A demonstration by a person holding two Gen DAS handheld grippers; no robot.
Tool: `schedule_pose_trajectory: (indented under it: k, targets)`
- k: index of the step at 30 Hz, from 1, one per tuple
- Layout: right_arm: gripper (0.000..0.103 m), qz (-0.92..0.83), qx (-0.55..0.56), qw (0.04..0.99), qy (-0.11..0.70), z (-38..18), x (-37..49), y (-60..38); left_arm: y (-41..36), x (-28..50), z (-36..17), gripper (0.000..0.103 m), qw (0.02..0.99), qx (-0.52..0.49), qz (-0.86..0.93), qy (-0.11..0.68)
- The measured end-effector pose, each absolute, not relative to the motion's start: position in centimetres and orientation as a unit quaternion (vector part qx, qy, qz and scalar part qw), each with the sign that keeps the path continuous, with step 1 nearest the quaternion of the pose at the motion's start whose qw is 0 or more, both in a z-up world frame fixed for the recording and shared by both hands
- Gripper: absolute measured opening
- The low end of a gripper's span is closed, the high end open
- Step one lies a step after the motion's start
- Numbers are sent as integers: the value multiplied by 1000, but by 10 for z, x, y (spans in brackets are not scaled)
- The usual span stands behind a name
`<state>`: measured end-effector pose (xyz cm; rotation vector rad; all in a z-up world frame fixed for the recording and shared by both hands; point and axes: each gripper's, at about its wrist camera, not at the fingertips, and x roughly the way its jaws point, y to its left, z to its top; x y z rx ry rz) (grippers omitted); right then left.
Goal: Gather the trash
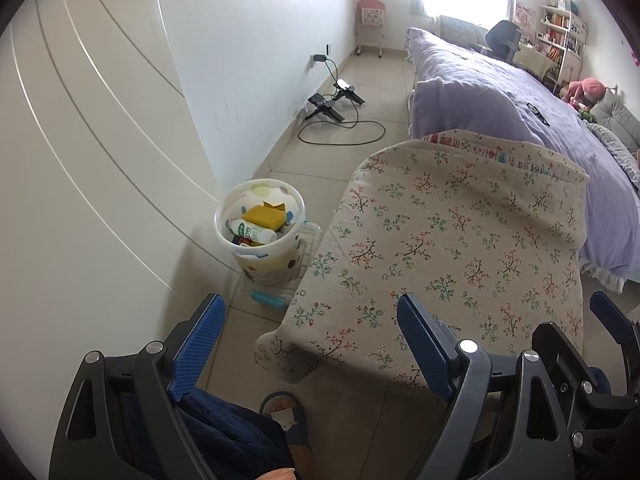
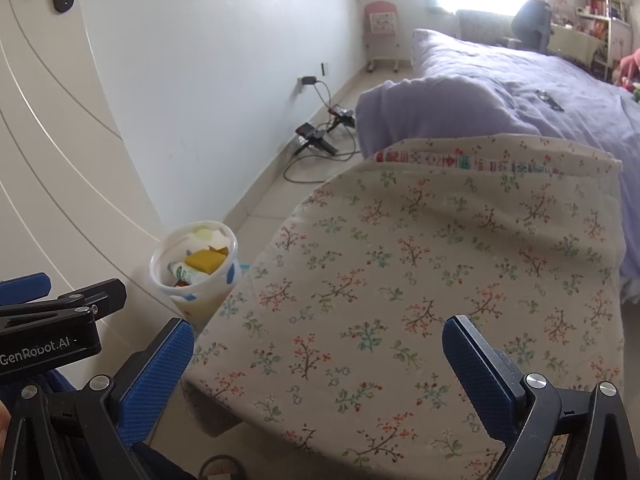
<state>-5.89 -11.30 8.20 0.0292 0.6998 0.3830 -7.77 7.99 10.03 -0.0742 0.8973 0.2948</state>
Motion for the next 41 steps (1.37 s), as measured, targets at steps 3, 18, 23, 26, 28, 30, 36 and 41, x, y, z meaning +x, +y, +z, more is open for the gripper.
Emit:
schedule_pose_trajectory:
  k: [3, 18, 23, 26, 28, 30, 36, 41]
  targets:
    - [102, 184, 15, 921, 342, 80, -59, -114, 78, -78, 99, 90, 890, -34, 140, 433]
    - [102, 181, 15, 922, 343, 79, -61, -112, 75, -77, 95, 90, 891, -31, 138, 432]
    - [102, 181, 17, 921, 344, 78, -61, -112, 71, -78, 92, 90, 893, -24, 141, 426]
    - [102, 181, 17, 921, 345, 78, -60, -112, 70, -78, 92, 90, 893, -25, 141, 427]
    - [102, 182, 17, 921, 344, 78, -60, -112, 70, -78, 92, 90, 893, -24, 141, 427]
    - [102, 182, 17, 921, 345, 77, -60, -112, 70, -78, 92, 90, 893, -26, 141, 427]
    - [102, 183, 20, 920, 346, 76, -59, -112, 68, -78, 91, 90, 892, -22, 142, 429]
    - [102, 183, 23, 920, 347, 74, -58, -112, 69, -76, 89, 90, 890, -21, 142, 432]
